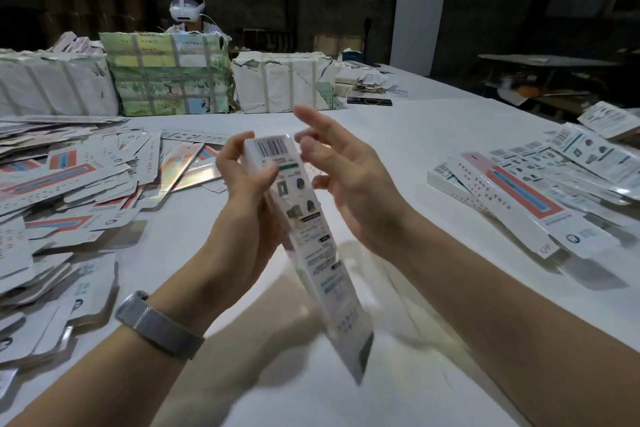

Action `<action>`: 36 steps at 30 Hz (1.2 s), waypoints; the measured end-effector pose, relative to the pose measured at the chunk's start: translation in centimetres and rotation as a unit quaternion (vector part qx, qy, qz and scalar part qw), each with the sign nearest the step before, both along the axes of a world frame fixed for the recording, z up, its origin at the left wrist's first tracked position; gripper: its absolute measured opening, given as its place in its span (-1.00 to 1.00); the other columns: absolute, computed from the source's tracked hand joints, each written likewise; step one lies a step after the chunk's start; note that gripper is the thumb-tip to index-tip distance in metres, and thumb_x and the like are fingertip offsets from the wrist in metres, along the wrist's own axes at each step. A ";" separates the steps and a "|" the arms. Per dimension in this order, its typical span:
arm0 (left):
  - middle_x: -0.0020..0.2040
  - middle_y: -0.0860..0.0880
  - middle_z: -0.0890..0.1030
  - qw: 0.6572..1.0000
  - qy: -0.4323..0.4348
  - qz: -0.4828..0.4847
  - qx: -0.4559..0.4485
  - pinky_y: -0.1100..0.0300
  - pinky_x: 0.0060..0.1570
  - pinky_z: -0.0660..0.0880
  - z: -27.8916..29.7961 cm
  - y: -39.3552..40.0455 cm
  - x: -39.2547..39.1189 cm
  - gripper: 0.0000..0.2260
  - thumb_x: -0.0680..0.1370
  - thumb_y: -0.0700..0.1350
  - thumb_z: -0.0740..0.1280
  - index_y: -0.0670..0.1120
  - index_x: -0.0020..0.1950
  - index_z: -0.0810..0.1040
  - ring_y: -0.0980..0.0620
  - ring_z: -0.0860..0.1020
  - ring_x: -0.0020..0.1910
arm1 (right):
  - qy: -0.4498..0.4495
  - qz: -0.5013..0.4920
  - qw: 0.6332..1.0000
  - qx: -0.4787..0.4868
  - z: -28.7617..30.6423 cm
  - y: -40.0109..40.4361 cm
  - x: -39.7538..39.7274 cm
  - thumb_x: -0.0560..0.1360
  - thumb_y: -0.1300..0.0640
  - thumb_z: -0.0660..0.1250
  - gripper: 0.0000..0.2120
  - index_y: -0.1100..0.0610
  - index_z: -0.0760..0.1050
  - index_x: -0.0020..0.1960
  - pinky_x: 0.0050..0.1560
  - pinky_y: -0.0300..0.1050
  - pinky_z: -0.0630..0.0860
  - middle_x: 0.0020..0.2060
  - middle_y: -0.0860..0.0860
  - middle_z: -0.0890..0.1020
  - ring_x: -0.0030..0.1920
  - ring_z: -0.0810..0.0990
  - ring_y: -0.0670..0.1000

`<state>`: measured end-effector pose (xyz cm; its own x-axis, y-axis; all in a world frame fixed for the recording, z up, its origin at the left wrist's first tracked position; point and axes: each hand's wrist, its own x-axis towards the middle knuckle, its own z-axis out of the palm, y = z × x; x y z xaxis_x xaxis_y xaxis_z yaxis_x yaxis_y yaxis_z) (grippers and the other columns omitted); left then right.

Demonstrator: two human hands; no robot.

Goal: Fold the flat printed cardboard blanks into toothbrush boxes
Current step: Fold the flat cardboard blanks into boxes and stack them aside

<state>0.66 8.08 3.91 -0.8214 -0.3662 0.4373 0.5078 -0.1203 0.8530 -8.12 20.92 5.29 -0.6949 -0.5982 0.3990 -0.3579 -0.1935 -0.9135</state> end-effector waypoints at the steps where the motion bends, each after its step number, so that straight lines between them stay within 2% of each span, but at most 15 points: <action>1: 0.44 -0.26 0.40 0.998 0.012 -0.051 0.033 0.37 0.22 0.36 0.1 0.6 0.1 -0.74 0.57 -0.31 0.22 -0.02 0.16 0.30 0.12 0.54 0.08 | -0.008 0.038 0.999 0.009 0.1 0.2 0.0 0.47 0.02 0.38 -0.56 -0.14 0.47 0.34 0.08 -0.10 0.59 0.14 -0.09 0.55 0.10 0.60 -0.09; 4: 0.42 -0.14 0.48 0.981 -0.015 -0.189 0.044 -0.14 0.25 0.44 -0.1 1.4 -0.3 -0.42 0.48 -0.16 0.13 0.33 0.42 0.23 -0.10 0.53 0.33 | 0.083 0.023 0.990 0.111 0.3 0.8 -0.1 0.39 0.22 0.52 -0.36 -0.09 0.44 0.41 0.19 -0.12 0.57 0.33 -0.07 0.45 0.26 0.52 -0.05; 8: 0.52 0.07 0.36 0.978 -0.034 -0.204 -0.011 -0.14 0.31 0.37 -1.3 0.7 -0.2 -0.26 0.32 -0.02 0.32 0.57 0.38 0.21 0.04 0.40 0.45 | 0.063 -0.043 0.990 0.115 1.9 2.3 -1.3 0.38 0.33 0.49 -0.40 -0.06 0.52 0.35 -0.15 -0.31 0.59 0.14 -0.09 0.63 -0.02 0.66 -0.12; 12: 0.42 0.10 0.47 0.986 -0.066 -0.153 -0.001 -0.16 0.19 0.49 -1.7 -0.4 -1.1 -0.45 0.42 -0.02 0.25 0.48 0.34 0.39 0.03 0.44 0.41 | 0.059 -0.197 0.972 0.112 5.4 7.2 -4.3 0.41 0.21 0.50 -0.48 -0.10 0.54 0.32 -0.15 -0.40 0.52 0.05 -0.26 0.59 -0.06 0.64 -0.25; 14: 0.34 0.06 0.57 0.989 -0.059 -0.137 -0.015 -0.17 0.13 0.51 -2.5 -1.1 -1.8 -0.54 0.49 -0.04 0.18 0.33 0.33 0.48 -0.02 0.51 0.35 | 0.126 -0.325 0.921 0.177 6.3 10.5 -6.2 0.41 0.23 0.49 -0.47 -0.05 0.53 0.34 0.03 -0.27 0.52 0.03 -0.27 0.57 0.04 0.62 -0.14; 16: 0.28 -0.01 0.61 0.990 -0.058 -0.127 -0.035 -0.17 0.07 0.56 -3.3 -1.5 -2.6 -0.61 0.57 -0.08 0.13 0.24 0.28 0.54 -0.10 0.55 0.30 | 0.175 -0.420 0.819 0.350 5.8 13.5 -8.2 0.45 0.24 0.40 -0.47 -0.08 0.49 0.38 0.24 -0.05 0.46 0.17 -0.15 0.57 0.21 0.54 0.00; 18: 0.25 -0.07 0.62 0.990 -0.066 -0.118 -0.039 -0.15 -0.02 0.63 -4.0 -1.8 -3.1 -0.64 0.63 -0.13 0.09 0.17 0.27 0.57 -0.14 0.60 0.23 | 0.121 -0.439 0.747 0.485 4.6 15.3 -10.0 0.50 0.24 0.27 -0.49 -0.12 0.46 0.40 0.34 0.12 0.41 0.32 -0.01 0.53 0.31 0.47 0.11; 21: 0.24 -0.12 0.62 0.989 -0.066 -0.119 -0.056 -0.12 -0.06 0.64 -4.7 -2.3 -3.6 -0.67 0.67 -0.12 0.08 0.11 0.29 0.56 -0.13 0.64 0.16 | 0.054 -0.464 0.716 0.519 2.9 16.0 -11.7 0.55 0.21 0.18 -0.54 -0.11 0.43 0.40 0.31 0.19 0.32 0.34 0.06 0.50 0.35 0.40 0.17; 24: 0.24 -0.14 0.62 0.988 -0.066 -0.120 -0.066 -0.13 -0.07 0.64 -5.1 -3.0 -3.9 -0.71 0.63 -0.03 0.17 0.09 0.31 0.54 -0.14 0.64 0.15 | 0.099 -0.529 0.682 0.496 2.7 15.6 -12.3 0.54 0.20 0.24 -0.61 -0.06 0.50 0.32 0.29 0.21 0.26 0.27 0.03 0.52 0.34 0.34 0.17; 26: 0.22 -0.13 0.63 0.988 -0.067 -0.120 -0.075 -0.12 -0.08 0.65 -5.2 -3.3 -3.9 -0.71 0.62 -0.02 0.17 0.07 0.29 0.55 -0.13 0.65 0.14 | 0.143 -0.556 0.707 0.413 3.1 15.2 -11.9 0.52 0.21 0.28 -0.63 -0.05 0.55 0.28 0.24 0.13 0.33 0.24 0.00 0.55 0.30 0.39 0.14; 28: 0.18 -0.12 0.65 0.987 -0.074 -0.110 -0.089 -0.08 -0.10 0.65 -5.5 -3.6 -4.1 -0.70 0.67 -0.09 0.10 0.06 0.26 0.57 -0.10 0.66 0.12 | 0.131 -0.520 0.809 0.241 4.1 14.3 -10.9 0.52 0.20 0.32 -0.73 -0.02 0.63 0.17 0.15 0.00 0.48 0.11 -0.03 0.64 0.15 0.54 0.04; 30: 0.13 -0.13 0.66 0.986 -0.085 -0.094 -0.112 -0.01 -0.12 0.66 -5.5 -3.9 -4.1 -0.69 0.66 -0.11 0.09 0.05 0.20 0.61 -0.07 0.66 0.09 | 0.026 -0.381 0.924 0.038 5.2 12.5 -9.1 0.54 0.18 0.34 -0.85 0.00 0.66 -0.03 -0.05 -0.10 0.51 -0.13 -0.07 0.68 -0.08 0.61 -0.05; 31: 0.11 -0.14 0.66 0.984 -0.091 -0.086 -0.127 0.04 -0.13 0.66 -5.4 -4.0 -4.1 -0.71 0.62 -0.10 0.14 0.04 0.17 0.63 -0.05 0.66 0.07 | -0.028 -0.295 0.955 -0.035 5.5 11.5 -8.0 0.55 0.17 0.33 -0.86 0.02 0.66 -0.07 -0.14 -0.13 0.47 -0.20 -0.06 0.67 -0.16 0.61 -0.05; 33: 0.03 -0.11 0.68 0.979 -0.103 -0.060 -0.163 0.07 -0.13 0.66 -4.8 -4.1 -3.9 -0.75 0.49 -0.05 0.26 0.09 0.07 0.68 0.02 0.66 0.03 | -0.088 -0.160 0.978 -0.099 5.5 9.6 -6.4 0.59 0.15 0.28 -0.85 0.08 0.64 -0.01 -0.20 -0.13 0.43 -0.25 -0.02 0.65 -0.21 0.60 -0.03; 36: -0.04 0.09 0.70 0.953 -0.103 0.044 -0.281 0.06 -0.07 0.55 -3.9 -4.4 -2.9 -0.77 0.38 0.00 0.34 0.21 -0.01 0.66 0.15 0.63 -0.01 | -0.099 -0.037 0.992 -0.070 3.8 6.3 -4.2 0.61 0.18 0.25 -0.84 0.12 0.61 0.05 -0.21 -0.12 0.40 -0.25 0.02 0.62 -0.22 0.57 -0.01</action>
<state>-2.28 3.64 0.00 -0.8884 -0.1928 0.4166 0.3090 0.4201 0.8533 -12.27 27.26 9.11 -0.8075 -0.4917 0.3260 -0.1919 -0.3037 -0.9333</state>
